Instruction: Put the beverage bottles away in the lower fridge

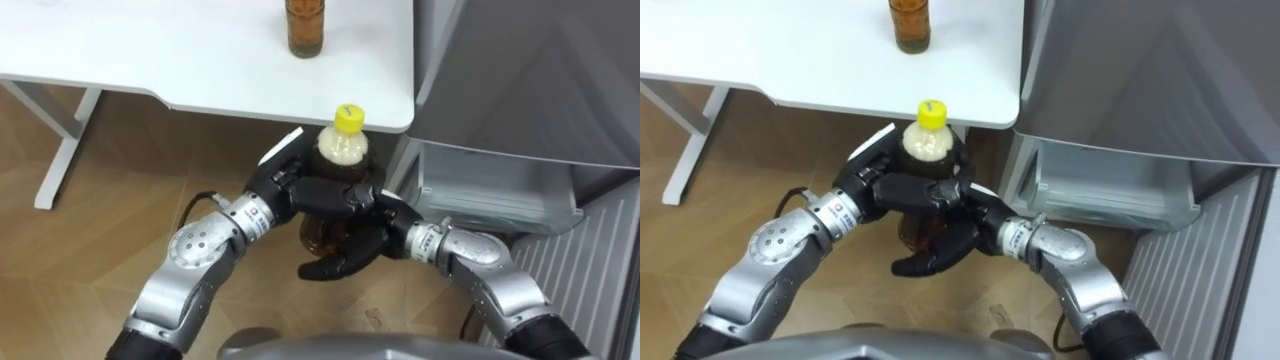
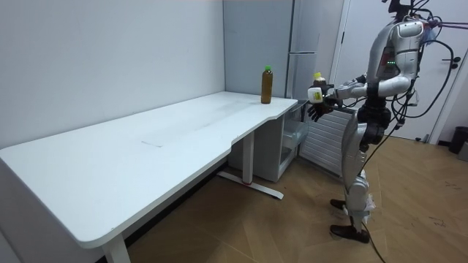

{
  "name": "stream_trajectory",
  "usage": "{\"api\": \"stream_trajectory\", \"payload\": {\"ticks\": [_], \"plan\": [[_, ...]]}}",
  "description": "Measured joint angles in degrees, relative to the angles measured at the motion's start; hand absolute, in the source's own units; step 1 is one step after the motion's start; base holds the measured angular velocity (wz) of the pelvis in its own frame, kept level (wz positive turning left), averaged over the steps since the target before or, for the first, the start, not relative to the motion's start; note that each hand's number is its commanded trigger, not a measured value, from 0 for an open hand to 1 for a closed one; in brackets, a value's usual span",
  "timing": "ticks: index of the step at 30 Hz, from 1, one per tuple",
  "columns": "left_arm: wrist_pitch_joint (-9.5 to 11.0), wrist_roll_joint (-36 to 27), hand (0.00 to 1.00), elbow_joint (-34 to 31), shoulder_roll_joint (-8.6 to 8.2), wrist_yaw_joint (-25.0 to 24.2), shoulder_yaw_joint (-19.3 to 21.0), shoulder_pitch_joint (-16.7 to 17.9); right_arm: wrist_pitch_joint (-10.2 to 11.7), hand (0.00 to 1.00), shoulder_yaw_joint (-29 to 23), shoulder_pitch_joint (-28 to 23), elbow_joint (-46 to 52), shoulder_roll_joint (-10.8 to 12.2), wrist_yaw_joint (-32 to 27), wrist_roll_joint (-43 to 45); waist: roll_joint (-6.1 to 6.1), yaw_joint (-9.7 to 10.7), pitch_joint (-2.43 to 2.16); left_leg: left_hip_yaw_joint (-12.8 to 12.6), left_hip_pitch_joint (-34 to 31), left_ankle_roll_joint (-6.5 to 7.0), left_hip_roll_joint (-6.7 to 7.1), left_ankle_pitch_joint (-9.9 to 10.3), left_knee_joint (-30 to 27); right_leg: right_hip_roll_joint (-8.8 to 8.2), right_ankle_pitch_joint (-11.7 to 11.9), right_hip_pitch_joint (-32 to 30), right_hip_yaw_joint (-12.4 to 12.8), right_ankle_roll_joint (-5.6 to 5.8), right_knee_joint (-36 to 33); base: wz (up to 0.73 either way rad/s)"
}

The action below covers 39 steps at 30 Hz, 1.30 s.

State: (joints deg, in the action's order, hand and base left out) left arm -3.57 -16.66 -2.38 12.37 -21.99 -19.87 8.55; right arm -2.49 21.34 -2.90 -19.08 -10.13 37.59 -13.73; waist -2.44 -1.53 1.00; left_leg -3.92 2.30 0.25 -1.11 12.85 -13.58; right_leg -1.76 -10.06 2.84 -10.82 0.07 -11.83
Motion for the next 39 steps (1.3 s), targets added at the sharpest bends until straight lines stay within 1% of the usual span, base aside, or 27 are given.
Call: {"api": "stream_trajectory", "payload": {"ticks": [1, 2, 6, 10, 14, 17, 20, 24, 25, 26, 27, 28, 32, 37, 39], "plan": [[0.1, 0.1, 1.00, 0.0, 0.00, 0.0, 0.0, 0.0, 0.0, 0.69, 0.0, 0.0, 0.0, 0.0, 0.0, 0.0, -0.04, 0.0, -0.02, 0.0, 0.0, 0.00, 0.00, 0.0, 0.0, 0.00, 0.0, 0.0, 0.0, 0.00, 0.0, 0.00], [0.2, 0.6, 1.00, 0.0, 0.00, 0.0, -0.1, 0.0, 0.0, 1.00, 0.0, 0.0, 0.0, 0.0, 0.0, 0.0, -0.12, 0.2, -0.08, 0.0, 0.0, 0.00, 0.00, 0.0, 0.0, 0.00, 0.0, 0.0, 0.0, 0.00, 0.0, 0.00], [0.2, 2.8, 1.00, -0.9, 0.00, -0.2, -0.5, -0.3, 0.0, 1.00, 0.0, 0.0, 0.0, 0.0, 0.0, -0.3, -0.41, 0.6, -0.27, 0.0, -0.1, 0.00, 0.00, 0.0, -0.3, -0.02, 0.0, 0.0, -0.1, 0.00, 0.0, 0.00], [0.2, 3.5, 1.00, -1.0, 0.00, -1.3, -0.6, -0.6, 0.0, 1.00, 0.0, -0.1, -0.1, 0.0, -0.6, -0.3, -0.41, 1.3, -0.27, 0.1, 0.0, 0.00, -0.01, 0.0, -0.3, -0.01, 0.0, 0.1, 0.0, -0.02, 0.0, -0.01], [0.2, 5.0, 1.00, -1.0, -0.05, -1.7, -1.7, -1.2, 0.0, 1.00, 0.2, -0.3, -0.4, -0.4, -1.2, -0.3, -0.21, 1.3, -0.19, 0.0, 0.3, -0.01, -0.10, 0.0, -0.1, 0.15, 0.1, 0.2, 0.5, -0.13, -0.1, -0.03], [0.2, 5.0, 1.00, -1.0, 0.02, -2.2, -2.0, -1.2, 0.2, 1.00, 1.0, -0.3, -0.4, -1.1, -1.2, -0.3, 0.23, 1.5, 0.06, 0.0, -0.2, 0.03, -0.13, 0.1, -0.1, 0.17, 0.1, -0.1, 0.4, -0.10, -0.4, 0.00], [0.2, 5.0, 1.00, -1.0, -0.07, -2.3, -2.4, -1.3, 0.1, 1.00, 1.0, -0.3, -0.4, -1.2, -1.2, -0.3, 0.53, 1.5, -0.17, -0.1, -0.7, 0.05, -0.08, 0.1, -0.3, 0.16, 0.1, -0.8, 0.7, -0.11, -0.4, 0.00], [0.2, 4.9, 1.00, -1.0, -0.15, -2.3, -2.3, -1.3, 0.1, 1.00, 1.0, -0.3, -0.4, -1.1, -1.3, -0.3, 0.59, 1.3, -0.22, -0.2, -0.2, 0.06, -0.04, 0.1, -0.2, 0.12, 0.1, -0.8, 1.2, -0.10, -0.8, -0.05], [0.2, 4.9, 0.75, -1.0, -0.15, -2.3, -2.3, -1.3, 0.1, 1.00, 1.0, -0.3, -0.4, -1.1, -1.3, -0.3, 0.58, 1.3, -0.21, -0.2, -0.2, 0.06, -0.03, 0.1, -0.2, 0.11, 0.0, -0.8, 1.2, -0.09, -0.8, 0.00], [0.2, 4.8, 0.58, -1.0, -0.16, -2.3, -2.3, -1.3, 0.1, 1.00, 1.1, -0.3, -0.4, -1.1, -1.3, -0.3, 0.58, 1.4, -0.20, -0.2, -0.2, 0.06, 0.00, 0.1, -0.2, 0.10, 0.0, -0.9, 1.2, -0.07, -0.7, 0.00], [0.2, 4.3, 0.19, -1.0, -0.21, -2.2, -2.3, -1.3, 0.1, 1.00, 1.0, -0.3, -0.4, -1.0, -1.3, -0.3, 0.56, 1.4, -0.20, -0.3, -0.2, 0.06, 0.00, 0.1, -0.1, 0.10, 0.0, -0.9, 1.2, -0.05, -0.7, 0.00], [0.2, 3.9, 0.00, -1.0, -0.23, -2.1, -2.3, -1.3, 0.2, 1.00, 1.0, -0.3, -0.4, -1.0, -1.3, -0.5, 0.55, 1.4, -0.20, -0.3, -0.2, 0.06, 0.00, 0.1, -0.1, 0.10, 0.0, -0.9, 1.2, -0.04, -0.7, 0.00], [0.2, 3.5, 0.00, -1.0, -0.23, -2.2, -1.8, -1.3, 0.3, 1.00, 1.0, -0.3, -0.4, -1.0, -1.3, -0.6, 0.34, 1.3, -0.11, -0.5, -0.1, 0.06, -0.02, 0.1, -0.1, 0.11, 0.0, -0.9, 1.3, -0.03, -0.7, -0.02], [0.3, 3.9, 0.00, -1.0, -0.14, -2.0, -1.6, -1.3, 0.0, 1.00, 1.4, -0.5, -0.4, -1.0, -1.1, -1.1, 0.02, 1.2, -0.15, -0.6, 0.0, 0.06, -0.01, 0.1, 0.0, 0.11, 0.0, -0.9, 1.3, -0.02, -0.7, 0.00], [1.0, 4.7, 0.00, -1.0, -0.14, -1.9, -1.3, -1.3, 0.0, 1.00, 1.5, -0.6, -0.4, -1.0, -1.1, -1.4, 0.02, 1.2, -0.15, -0.6, 0.0, 0.06, -0.02, 0.1, 0.1, 0.12, 0.0, -0.8, 1.3, -0.03, -0.5, 0.00]]}}
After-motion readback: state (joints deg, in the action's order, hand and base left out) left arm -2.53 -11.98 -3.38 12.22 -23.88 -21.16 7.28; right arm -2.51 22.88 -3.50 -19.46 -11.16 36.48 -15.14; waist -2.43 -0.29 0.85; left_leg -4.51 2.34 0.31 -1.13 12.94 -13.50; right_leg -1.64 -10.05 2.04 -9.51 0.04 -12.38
